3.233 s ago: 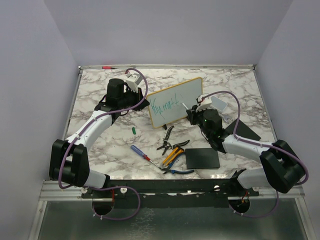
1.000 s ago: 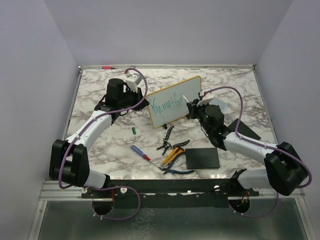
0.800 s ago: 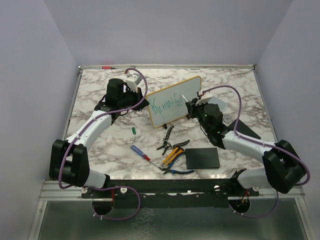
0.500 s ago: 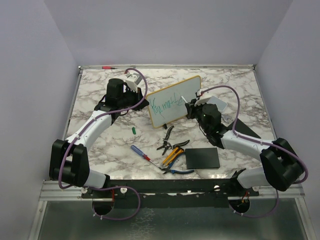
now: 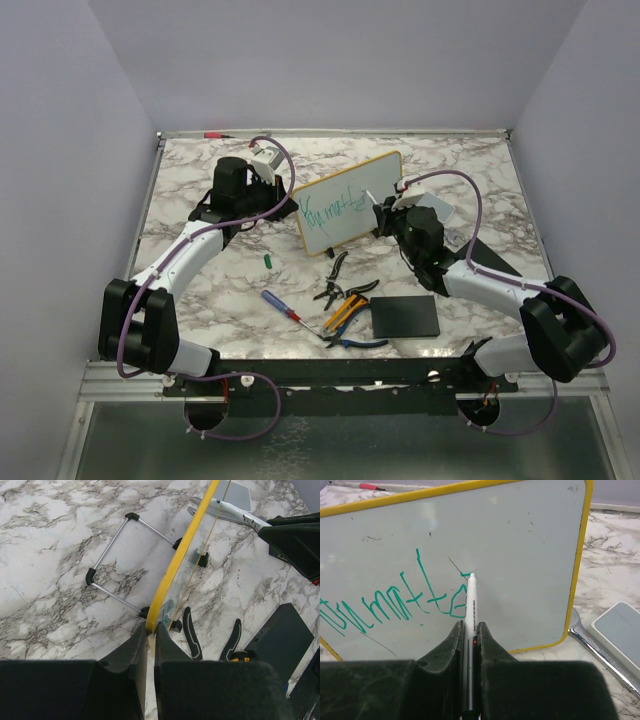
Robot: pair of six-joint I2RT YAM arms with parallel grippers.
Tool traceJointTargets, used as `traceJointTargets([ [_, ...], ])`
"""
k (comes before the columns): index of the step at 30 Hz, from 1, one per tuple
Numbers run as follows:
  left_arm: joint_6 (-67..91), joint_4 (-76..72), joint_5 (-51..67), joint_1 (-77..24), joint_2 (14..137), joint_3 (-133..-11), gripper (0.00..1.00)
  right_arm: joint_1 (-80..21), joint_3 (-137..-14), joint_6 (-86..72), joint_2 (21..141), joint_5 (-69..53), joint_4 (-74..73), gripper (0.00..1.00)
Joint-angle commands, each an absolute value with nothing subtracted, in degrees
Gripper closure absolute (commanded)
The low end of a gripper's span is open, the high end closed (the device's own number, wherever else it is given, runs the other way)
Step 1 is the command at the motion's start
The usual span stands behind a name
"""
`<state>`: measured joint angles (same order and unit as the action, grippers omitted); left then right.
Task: Write a sentence on the whiteboard
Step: Write on the whiteboard at the whiteboard stand.
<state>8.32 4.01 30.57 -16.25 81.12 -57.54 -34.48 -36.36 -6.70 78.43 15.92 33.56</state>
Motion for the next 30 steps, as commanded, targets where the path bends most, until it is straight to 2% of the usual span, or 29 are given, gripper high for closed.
traceJointTargets([
  [1,7.12,4.15,29.60,-16.42,79.76,-58.18,0.96,-34.10,-34.94,-7.94,79.17,16.14,32.56,0.99],
  [13,7.11,4.18,29.67,-16.43,79.86,-58.18,0.96,-34.12,-31.03,-10.93,79.42,15.20,31.89,0.99],
  [30,7.03,4.18,29.61,-16.40,79.74,-58.16,0.96,-34.10,-36.27,-7.71,80.02,16.43,32.70,0.99],
])
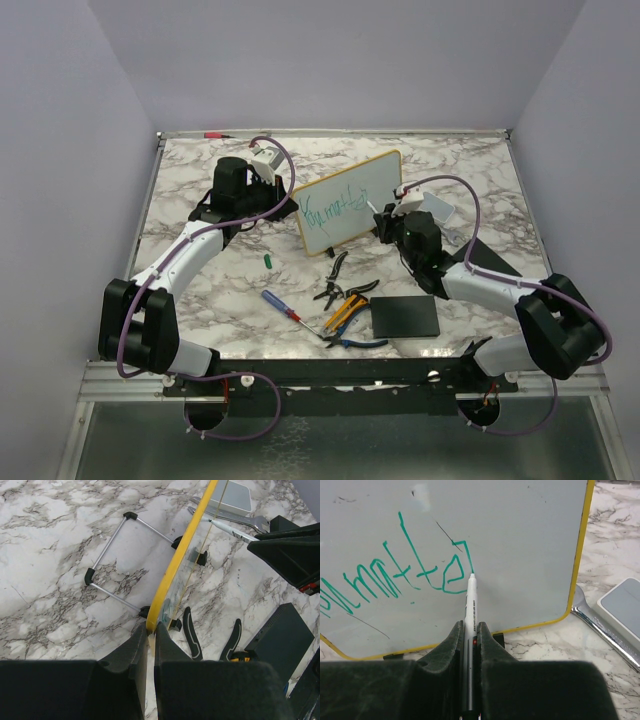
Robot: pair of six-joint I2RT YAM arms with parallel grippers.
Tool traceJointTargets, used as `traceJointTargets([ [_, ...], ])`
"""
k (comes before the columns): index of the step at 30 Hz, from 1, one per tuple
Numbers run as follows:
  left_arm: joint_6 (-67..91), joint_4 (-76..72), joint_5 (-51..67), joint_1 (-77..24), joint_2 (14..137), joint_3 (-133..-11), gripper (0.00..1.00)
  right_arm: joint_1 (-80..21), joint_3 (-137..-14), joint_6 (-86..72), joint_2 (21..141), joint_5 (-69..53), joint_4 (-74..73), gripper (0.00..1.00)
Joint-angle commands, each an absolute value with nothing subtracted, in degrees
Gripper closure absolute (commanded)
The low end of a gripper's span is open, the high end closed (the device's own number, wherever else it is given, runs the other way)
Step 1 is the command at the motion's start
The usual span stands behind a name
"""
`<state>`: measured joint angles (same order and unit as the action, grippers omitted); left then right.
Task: Write a sentence on the whiteboard
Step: Write on the whiteboard at the whiteboard stand.
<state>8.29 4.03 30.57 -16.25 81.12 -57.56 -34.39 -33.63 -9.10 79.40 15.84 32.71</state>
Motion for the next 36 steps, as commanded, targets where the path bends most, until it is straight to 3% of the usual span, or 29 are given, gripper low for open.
traceJointTargets([
  [1,7.09,4.14,29.57,-16.37,79.73,-58.13,0.96,-34.10,-36.48,-7.46,79.99,16.56,32.77,0.99],
  [36,7.03,4.37,29.10,-16.40,79.62,-57.88,0.96,-33.38,-36.31,-6.08,78.57,18.16,32.65,0.99],
])
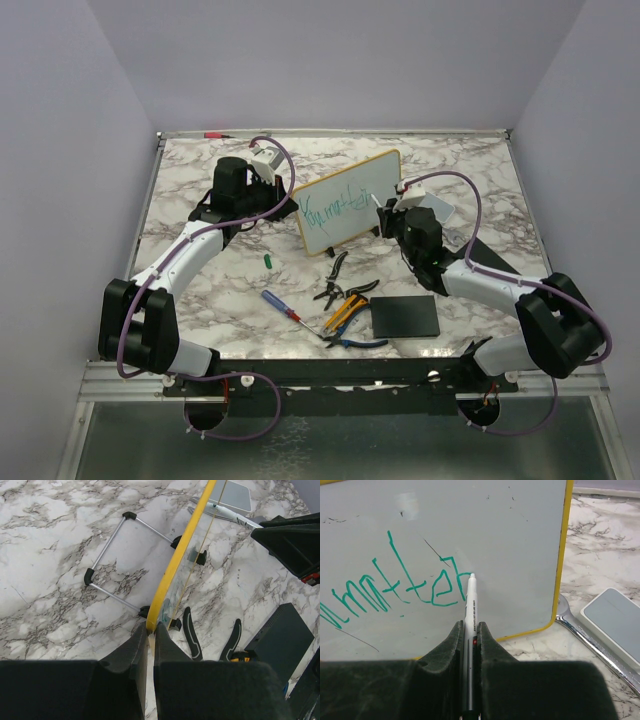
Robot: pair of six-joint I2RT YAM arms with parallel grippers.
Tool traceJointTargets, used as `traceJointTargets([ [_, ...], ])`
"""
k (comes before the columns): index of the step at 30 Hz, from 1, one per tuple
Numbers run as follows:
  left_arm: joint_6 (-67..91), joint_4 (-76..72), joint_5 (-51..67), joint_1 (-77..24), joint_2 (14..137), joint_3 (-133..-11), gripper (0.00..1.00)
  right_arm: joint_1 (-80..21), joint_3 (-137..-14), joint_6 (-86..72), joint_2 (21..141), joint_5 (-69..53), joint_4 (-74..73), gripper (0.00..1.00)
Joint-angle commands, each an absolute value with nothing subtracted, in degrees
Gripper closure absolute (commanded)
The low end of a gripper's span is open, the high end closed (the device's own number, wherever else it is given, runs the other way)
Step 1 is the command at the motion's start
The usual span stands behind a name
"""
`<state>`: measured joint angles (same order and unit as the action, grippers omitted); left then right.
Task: Write a sentence on the whiteboard
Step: Write on the whiteboard at the whiteboard stand.
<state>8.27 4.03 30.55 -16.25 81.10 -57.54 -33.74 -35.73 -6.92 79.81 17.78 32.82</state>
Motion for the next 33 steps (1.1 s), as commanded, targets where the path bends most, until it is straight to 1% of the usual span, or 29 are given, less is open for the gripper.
traceJointTargets([
  [1,7.03,4.31,29.03,-16.39,79.55,-57.84,0.96,-33.38,-36.11,-6.13,77.93,18.00,32.45,0.99],
  [6,7.03,4.43,28.59,-16.41,79.52,-57.83,0.96,-33.03,-34.92,-5.64,73.58,17.45,30.40,0.99],
  [11,6.94,4.62,28.54,-16.42,79.46,-57.83,0.96,-28.67,-33.40,-6.78,71.38,13.17,29.23,0.99],
  [16,6.81,4.65,28.48,-16.42,79.44,-57.83,0.96,-25.06,-33.03,-7.28,71.87,8.38,29.20,0.99],
  [24,6.68,4.77,28.30,-16.38,79.54,-57.92,0.96,-24.39,-34.73,-6.42,74.33,3.91,29.53,0.99],
  [33,6.52,4.79,28.30,-16.42,79.75,-58.01,0.96,-24.43,-35.90,-6.38,76.95,4.93,29.90,0.99],
])
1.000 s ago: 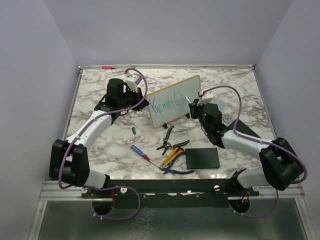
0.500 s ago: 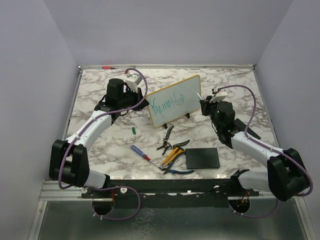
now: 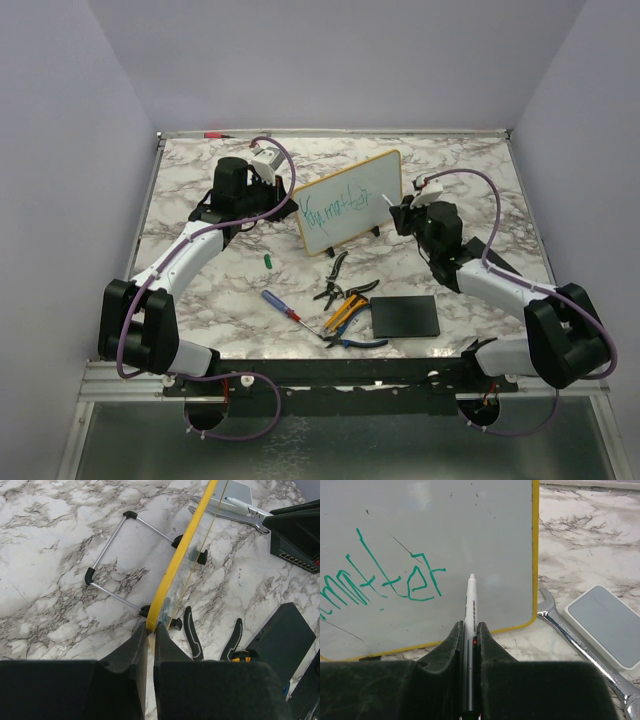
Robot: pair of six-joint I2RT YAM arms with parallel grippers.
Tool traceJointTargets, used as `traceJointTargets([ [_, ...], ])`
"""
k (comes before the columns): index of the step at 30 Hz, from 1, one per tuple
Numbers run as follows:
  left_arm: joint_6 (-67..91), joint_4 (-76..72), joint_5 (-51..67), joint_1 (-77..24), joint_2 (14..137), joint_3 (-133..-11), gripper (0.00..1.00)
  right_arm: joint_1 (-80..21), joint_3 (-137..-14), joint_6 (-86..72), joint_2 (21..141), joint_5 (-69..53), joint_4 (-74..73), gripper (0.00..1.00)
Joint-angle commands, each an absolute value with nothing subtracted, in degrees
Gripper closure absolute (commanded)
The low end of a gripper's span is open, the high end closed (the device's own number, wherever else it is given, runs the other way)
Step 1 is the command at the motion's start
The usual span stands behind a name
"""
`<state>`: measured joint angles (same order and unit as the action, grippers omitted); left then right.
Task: Write a sentence on the whiteboard
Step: Write on the whiteboard at the whiteboard stand.
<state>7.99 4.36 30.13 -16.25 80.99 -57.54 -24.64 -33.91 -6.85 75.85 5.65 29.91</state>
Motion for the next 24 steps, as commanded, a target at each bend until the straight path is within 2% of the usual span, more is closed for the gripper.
traceJointTargets([
  [1,6.57,4.78,28.29,-16.37,79.72,-58.01,0.96,-24.38,-36.01,-6.27,77.16,5.12,29.96,0.99],
  [24,6.53,4.88,28.47,-16.43,80.09,-58.25,0.97,-24.46,-35.60,-4.70,79.69,-0.90,29.47,0.99],
])
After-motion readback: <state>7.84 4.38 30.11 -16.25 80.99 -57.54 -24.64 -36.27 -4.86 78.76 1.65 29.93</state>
